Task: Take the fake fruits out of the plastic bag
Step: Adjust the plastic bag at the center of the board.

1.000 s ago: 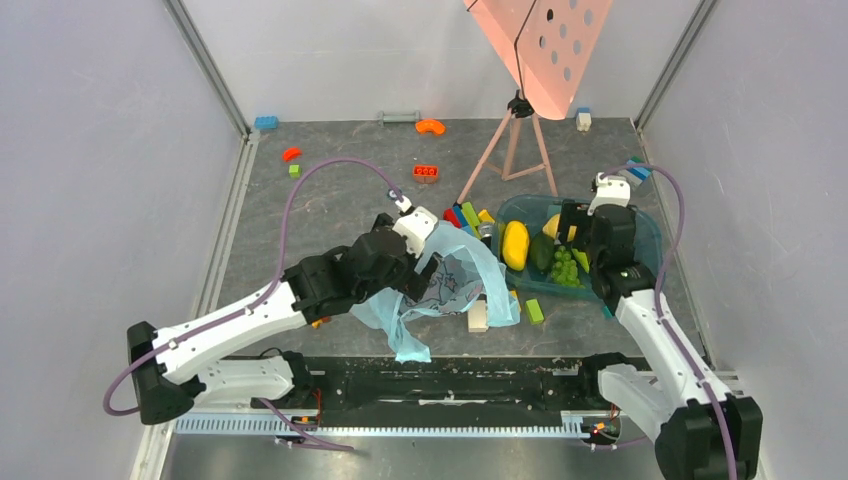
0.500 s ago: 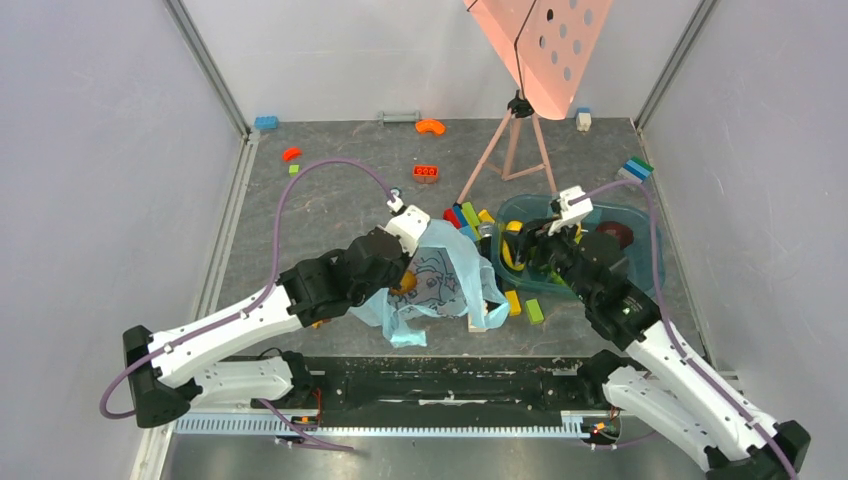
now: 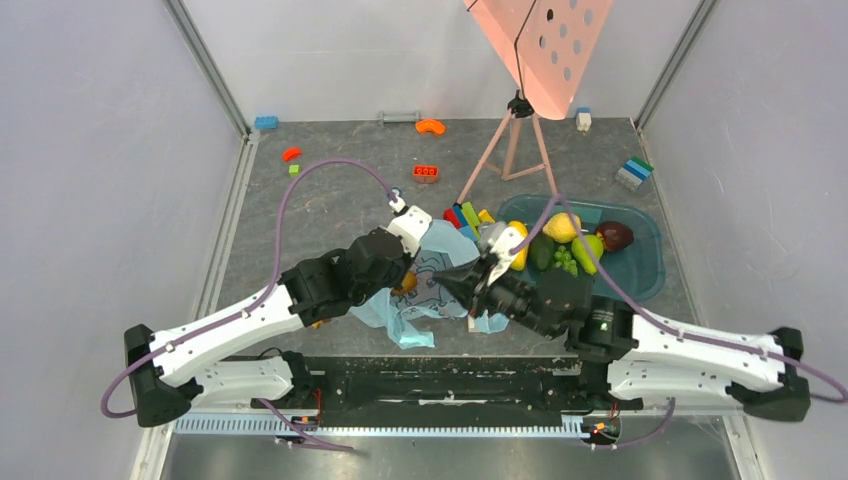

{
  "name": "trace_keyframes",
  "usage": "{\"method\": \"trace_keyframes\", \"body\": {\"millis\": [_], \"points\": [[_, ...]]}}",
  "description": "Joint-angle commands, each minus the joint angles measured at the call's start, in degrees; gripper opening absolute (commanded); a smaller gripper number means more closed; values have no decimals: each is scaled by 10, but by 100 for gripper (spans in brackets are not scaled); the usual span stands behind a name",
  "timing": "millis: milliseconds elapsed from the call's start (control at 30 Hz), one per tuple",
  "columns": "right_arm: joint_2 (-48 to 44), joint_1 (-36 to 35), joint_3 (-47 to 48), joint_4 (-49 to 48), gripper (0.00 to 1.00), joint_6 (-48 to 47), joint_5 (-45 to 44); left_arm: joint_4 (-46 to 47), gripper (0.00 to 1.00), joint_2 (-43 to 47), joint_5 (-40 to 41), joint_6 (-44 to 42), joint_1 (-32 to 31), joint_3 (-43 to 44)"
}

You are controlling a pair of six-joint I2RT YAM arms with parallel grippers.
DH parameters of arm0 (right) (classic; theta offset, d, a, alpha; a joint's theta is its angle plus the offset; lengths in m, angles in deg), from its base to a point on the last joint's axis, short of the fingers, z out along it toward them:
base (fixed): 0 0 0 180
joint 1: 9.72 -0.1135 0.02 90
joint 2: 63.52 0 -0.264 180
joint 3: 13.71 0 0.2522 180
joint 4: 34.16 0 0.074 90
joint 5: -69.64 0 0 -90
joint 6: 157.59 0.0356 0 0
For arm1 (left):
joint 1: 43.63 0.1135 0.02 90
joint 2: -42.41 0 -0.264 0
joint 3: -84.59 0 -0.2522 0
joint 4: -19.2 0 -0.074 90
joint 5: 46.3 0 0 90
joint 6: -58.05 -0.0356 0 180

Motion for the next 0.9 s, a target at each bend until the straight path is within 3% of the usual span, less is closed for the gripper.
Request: {"method": "trace_keyframes", "body": {"millis": [0,100,233,333,467,733,867], "points": [[45,-97,-3,-31,5,-16,-147,17,2,-3,-15,8,1,26],[70,-151,-28,-61,4,-25,-232,16,2,-3,-23,8,3,31],[124,-193,-52,-125,4,-49,-251,16,2,-4,-34,9,7,35],[162,-212,-87,-229,6,-86,-255,19,2,-7,-47,12,10,36],[214,-212,-109,-352,6,-111,-211,20,2,-6,-57,17,12,34],[319,-212,-105,-466,8,-121,-111,20,2,7,-82,16,23,22],[360,-212,-92,-476,9,-131,-64,21,2,16,-90,17,28,16]]}}
